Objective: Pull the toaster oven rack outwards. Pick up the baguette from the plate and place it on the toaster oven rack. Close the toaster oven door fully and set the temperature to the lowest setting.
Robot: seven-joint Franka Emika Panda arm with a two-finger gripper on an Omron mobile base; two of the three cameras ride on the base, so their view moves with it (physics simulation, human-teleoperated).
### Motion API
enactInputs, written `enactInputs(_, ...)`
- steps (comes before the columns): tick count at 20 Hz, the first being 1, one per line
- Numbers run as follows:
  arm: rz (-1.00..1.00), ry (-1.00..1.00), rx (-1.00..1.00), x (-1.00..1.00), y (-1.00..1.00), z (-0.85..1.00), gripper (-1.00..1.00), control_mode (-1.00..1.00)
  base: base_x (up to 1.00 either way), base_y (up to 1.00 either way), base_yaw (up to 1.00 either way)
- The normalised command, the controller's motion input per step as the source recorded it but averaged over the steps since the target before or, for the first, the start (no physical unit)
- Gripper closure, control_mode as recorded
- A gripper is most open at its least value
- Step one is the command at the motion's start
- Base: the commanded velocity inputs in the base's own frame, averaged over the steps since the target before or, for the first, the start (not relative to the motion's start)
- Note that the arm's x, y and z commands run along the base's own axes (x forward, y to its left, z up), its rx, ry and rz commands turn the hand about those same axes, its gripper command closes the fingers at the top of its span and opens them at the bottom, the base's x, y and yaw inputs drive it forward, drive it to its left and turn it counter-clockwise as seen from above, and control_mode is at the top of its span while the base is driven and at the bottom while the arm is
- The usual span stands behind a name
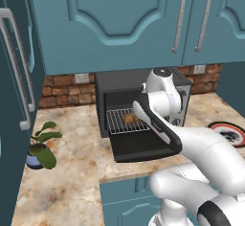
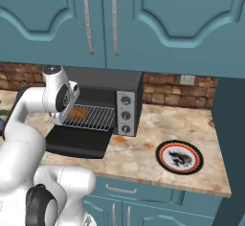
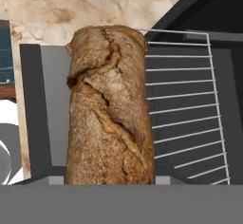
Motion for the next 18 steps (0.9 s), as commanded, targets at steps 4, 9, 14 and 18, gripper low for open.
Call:
enactInputs(4,-0.03,0.00,-0.01,0.41,0.16,-0.03,1.00,-1.00,0.00,0.00,0.00)
enactInputs(9,-0.02,0.00,-0.02,0.36,0.00,-0.13,1.00,-1.00,0.00,0.00,0.00)
enactInputs(14,-0.01,0.00,0.00,0.25,0.00,-0.27,1.00,-1.00,0.00,0.00,0.00)
enactInputs(18,0.00,0.00,0.00,0.15,0.00,-0.29,1.00,-1.00,0.00,0.00,0.00)
